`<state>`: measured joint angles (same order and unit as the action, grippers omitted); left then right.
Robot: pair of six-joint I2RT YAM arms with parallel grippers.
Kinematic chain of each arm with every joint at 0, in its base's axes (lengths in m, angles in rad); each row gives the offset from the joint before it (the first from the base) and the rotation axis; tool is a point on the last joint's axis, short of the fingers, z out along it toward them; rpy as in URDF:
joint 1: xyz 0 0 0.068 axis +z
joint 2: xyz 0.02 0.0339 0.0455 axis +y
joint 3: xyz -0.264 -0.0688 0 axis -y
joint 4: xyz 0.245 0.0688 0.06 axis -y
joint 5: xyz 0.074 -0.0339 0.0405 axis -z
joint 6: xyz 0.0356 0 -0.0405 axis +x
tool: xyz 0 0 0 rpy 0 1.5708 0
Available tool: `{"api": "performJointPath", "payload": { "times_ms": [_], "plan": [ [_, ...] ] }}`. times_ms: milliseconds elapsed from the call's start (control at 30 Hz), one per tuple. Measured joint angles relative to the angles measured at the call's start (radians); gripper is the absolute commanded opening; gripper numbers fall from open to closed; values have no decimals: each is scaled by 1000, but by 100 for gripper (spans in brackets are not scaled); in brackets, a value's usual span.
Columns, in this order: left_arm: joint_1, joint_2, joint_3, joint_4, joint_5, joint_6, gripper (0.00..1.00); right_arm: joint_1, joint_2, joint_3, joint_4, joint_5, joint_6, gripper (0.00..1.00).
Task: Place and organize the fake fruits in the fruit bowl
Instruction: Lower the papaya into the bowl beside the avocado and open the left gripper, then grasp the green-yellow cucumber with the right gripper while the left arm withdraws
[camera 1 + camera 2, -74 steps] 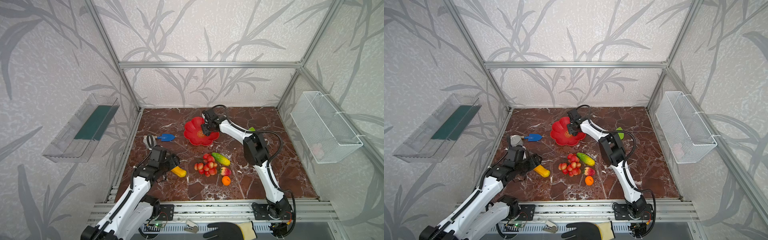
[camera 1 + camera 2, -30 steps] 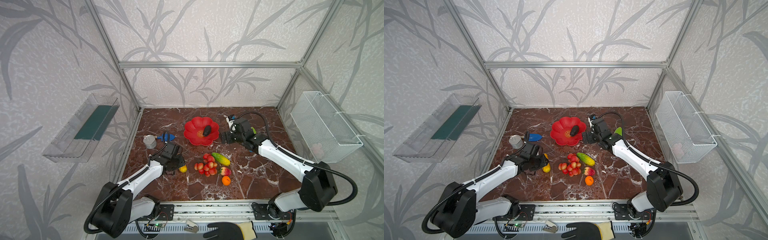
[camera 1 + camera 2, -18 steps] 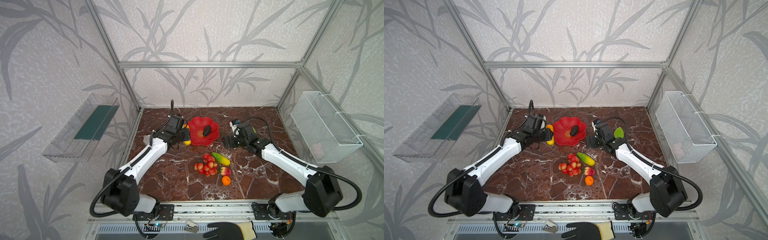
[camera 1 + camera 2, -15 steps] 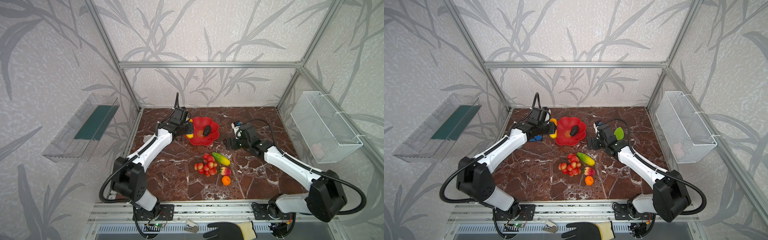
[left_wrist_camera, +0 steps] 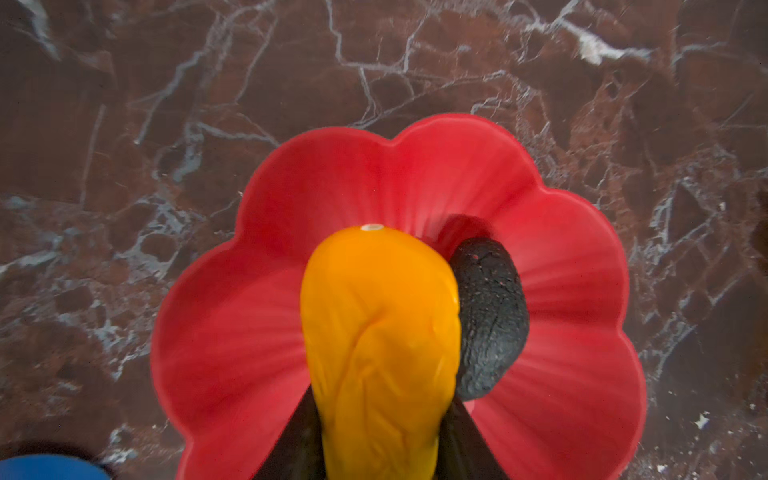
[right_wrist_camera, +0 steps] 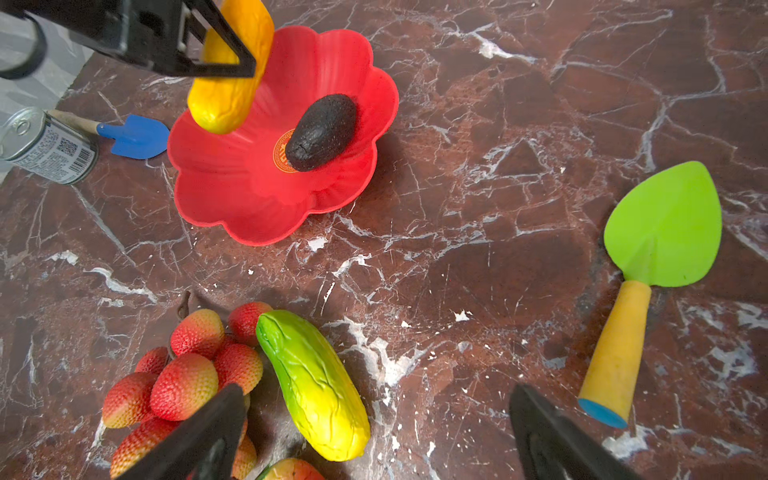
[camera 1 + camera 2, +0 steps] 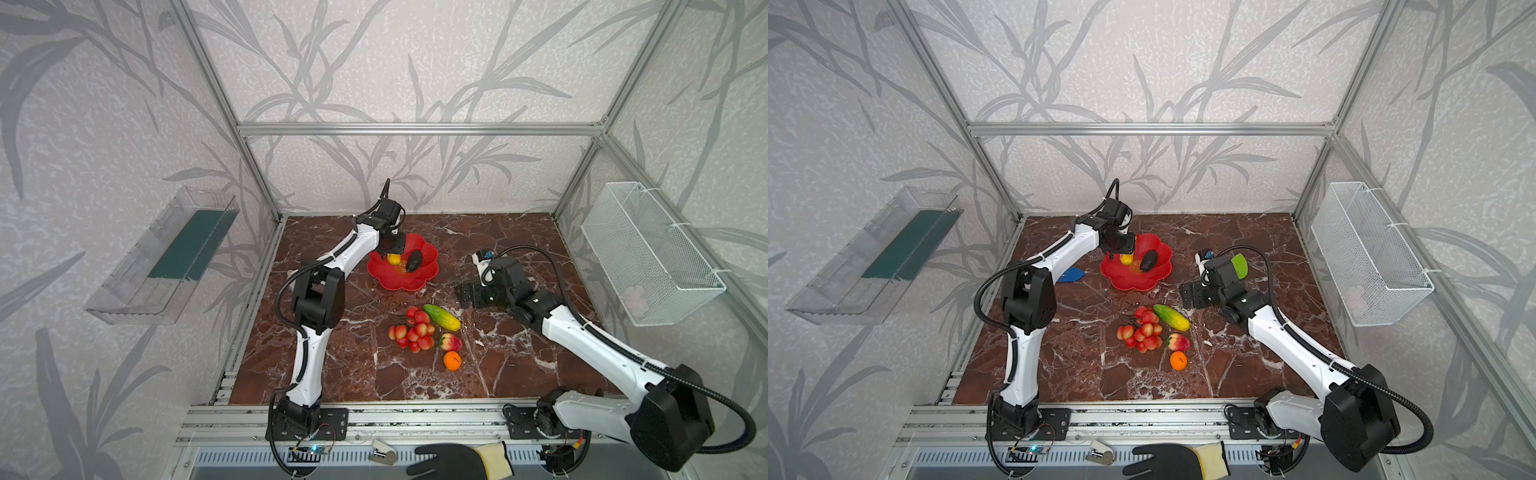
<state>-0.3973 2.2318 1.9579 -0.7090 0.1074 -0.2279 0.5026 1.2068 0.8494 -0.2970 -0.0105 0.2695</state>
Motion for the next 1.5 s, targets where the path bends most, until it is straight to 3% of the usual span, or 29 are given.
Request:
{"api": "performJointPath", "payload": {
  "times_ms": [400, 767, 967, 1167, 1367, 1500],
  "plan": [
    [-24, 108, 39, -43, 55, -23, 45, 0, 10, -29, -10, -29, 26, 100],
    [-22, 60, 13, 0, 96, -53, 72, 0, 92, -33, -2, -112, 34, 95],
    [-8, -128, -114, 105, 86, -70, 77, 26, 154, -34, 9, -156, 34, 93],
    [36, -465, -426, 362, 50, -134, 85, 85, 252, -26, 17, -166, 35, 88],
    [185, -783, -795, 635, 58, -283, 87, 150, 380, 33, 15, -130, 33, 85],
    [264, -909, -982, 687, 50, -351, 89, 177, 443, 73, 16, -98, 30, 76]
  ]
}}
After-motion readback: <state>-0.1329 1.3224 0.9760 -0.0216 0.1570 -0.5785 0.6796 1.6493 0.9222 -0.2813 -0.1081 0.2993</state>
